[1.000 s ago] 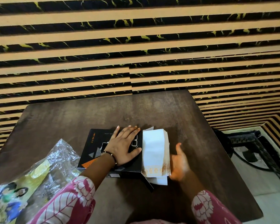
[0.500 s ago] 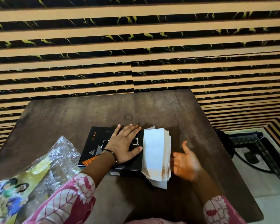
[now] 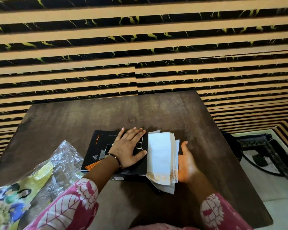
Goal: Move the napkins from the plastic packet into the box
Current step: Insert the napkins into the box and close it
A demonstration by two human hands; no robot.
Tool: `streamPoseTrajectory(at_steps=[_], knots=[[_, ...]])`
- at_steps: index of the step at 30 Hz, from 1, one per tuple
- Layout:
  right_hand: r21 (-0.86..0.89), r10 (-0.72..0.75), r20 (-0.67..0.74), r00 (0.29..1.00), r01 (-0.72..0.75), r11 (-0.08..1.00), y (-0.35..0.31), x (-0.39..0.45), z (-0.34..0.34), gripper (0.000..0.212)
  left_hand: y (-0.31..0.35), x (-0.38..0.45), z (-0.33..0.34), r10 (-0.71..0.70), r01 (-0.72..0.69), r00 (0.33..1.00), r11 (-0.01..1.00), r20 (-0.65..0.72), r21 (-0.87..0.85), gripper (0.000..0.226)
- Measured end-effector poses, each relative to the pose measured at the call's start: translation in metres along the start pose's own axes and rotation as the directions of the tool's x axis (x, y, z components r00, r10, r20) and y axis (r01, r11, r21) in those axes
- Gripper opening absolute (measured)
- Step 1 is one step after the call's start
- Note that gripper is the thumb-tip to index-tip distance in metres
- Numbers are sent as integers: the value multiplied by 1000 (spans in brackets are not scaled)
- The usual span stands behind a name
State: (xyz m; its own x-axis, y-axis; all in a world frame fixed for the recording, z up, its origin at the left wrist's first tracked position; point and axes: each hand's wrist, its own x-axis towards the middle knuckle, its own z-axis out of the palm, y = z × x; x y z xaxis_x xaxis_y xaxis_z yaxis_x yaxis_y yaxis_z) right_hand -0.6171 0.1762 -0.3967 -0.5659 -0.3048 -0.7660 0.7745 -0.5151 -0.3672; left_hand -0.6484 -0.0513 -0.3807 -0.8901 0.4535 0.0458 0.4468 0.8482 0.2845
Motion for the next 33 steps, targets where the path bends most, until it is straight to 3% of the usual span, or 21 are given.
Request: streamPoseTrajectory(at_steps=[6, 15, 20, 25, 28, 30, 33], knots=[[0, 9, 23, 1000, -9, 1000, 2, 16, 6, 100, -1, 0, 1, -1, 1, 1000, 1000, -4, -3, 77], [-111, -84, -98, 992, 73, 991, 1, 31, 12, 93, -2, 1, 1, -19, 19, 1000, 1000, -12, -12, 77], [-85, -82, -52, 995, 78, 993, 7, 31, 24, 91, -2, 1, 1, -20, 20, 1000, 1000, -2, -13, 78], [-93, -54, -158, 986, 40, 995, 7, 36, 27, 81, -2, 1, 0, -22, 22, 1000, 1000, -4, -15, 79], [-99, -66, -74, 995, 59, 993, 7, 19, 18, 72, -2, 0, 1, -19, 19, 1000, 1000, -13, -12, 78], [-195, -141, -73, 987, 124, 973, 7, 7, 10, 51, -3, 0, 2, -27, 27, 1000, 1000, -14, -7, 78], [-465, -242, -96, 966, 171, 868, 16, 1, 8, 41, -3, 1, 2, -31, 31, 999, 1000, -10, 0, 79]])
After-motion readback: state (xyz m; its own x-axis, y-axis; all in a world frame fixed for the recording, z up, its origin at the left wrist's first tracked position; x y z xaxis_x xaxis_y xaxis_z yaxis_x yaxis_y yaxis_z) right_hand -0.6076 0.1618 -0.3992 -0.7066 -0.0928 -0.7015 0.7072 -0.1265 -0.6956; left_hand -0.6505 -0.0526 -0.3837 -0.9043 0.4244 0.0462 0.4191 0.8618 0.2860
